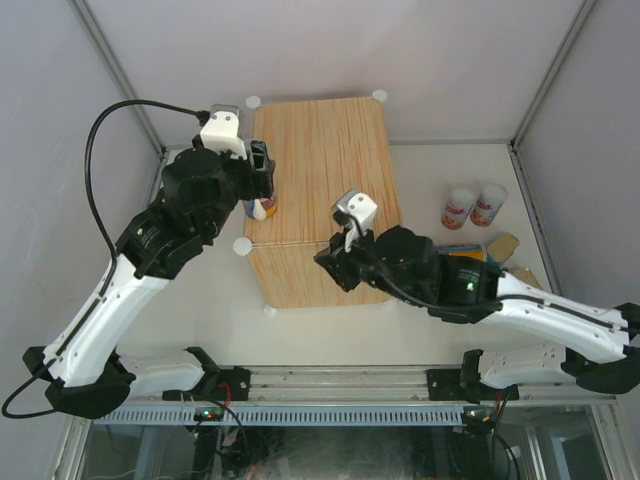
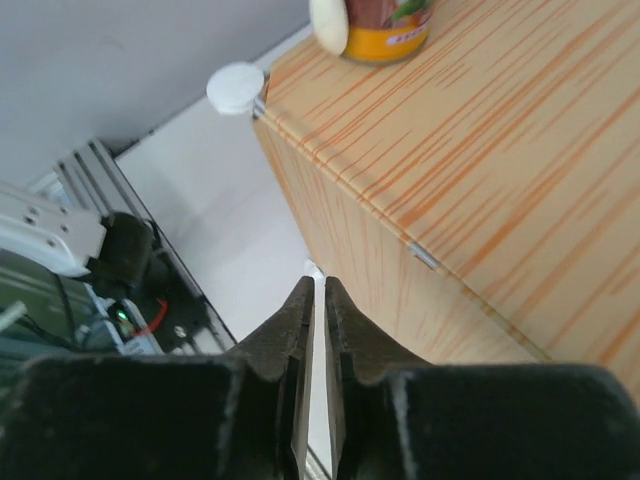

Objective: Place and organize the canned foods onto the counter
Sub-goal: Move the counter to the center of the board.

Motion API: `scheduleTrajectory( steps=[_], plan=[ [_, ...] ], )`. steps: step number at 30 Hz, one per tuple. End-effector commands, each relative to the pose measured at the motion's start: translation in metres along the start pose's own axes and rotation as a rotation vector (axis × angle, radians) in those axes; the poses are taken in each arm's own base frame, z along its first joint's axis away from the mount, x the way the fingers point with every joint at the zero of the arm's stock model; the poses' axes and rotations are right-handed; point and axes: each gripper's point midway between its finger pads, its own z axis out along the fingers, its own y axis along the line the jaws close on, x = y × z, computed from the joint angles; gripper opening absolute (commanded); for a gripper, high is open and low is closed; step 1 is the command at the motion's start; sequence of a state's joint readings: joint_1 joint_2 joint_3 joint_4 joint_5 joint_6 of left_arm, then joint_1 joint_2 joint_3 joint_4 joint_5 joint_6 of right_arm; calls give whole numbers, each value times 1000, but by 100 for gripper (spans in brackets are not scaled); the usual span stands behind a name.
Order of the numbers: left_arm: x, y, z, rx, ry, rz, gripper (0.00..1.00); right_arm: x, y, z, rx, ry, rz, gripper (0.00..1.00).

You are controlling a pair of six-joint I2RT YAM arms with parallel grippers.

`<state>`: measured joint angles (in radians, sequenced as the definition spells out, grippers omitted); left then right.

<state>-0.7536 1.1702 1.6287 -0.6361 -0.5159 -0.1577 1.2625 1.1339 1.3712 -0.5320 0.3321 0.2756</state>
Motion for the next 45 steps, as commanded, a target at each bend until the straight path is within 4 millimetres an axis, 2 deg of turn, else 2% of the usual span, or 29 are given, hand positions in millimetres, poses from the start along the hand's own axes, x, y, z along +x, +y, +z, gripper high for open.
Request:
scheduleTrajectory(
  steps=[1, 4, 11, 22, 34, 45],
  plan=[
    [-55, -3, -18, 50, -195, -128, 0, -2, 17, 19, -43, -62, -104, 4],
    [-56, -3, -19, 54, -197, -128, 0, 7, 29, 33, -65, -58, -173, 0],
    [-58, -1, -24, 51, -200, -140, 0, 29, 54, 64, -112, -62, -294, 0],
    [-54, -4, -23, 67, -186, -132, 0, 59, 75, 113, -154, -57, -438, 0],
    [-53, 9, -25, 33, -191, -99, 0, 82, 74, 149, -181, -41, -491, 0],
    [-50, 12, -21, 37, -190, -103, 0, 84, 45, 173, -137, -13, -471, 0]
  ],
)
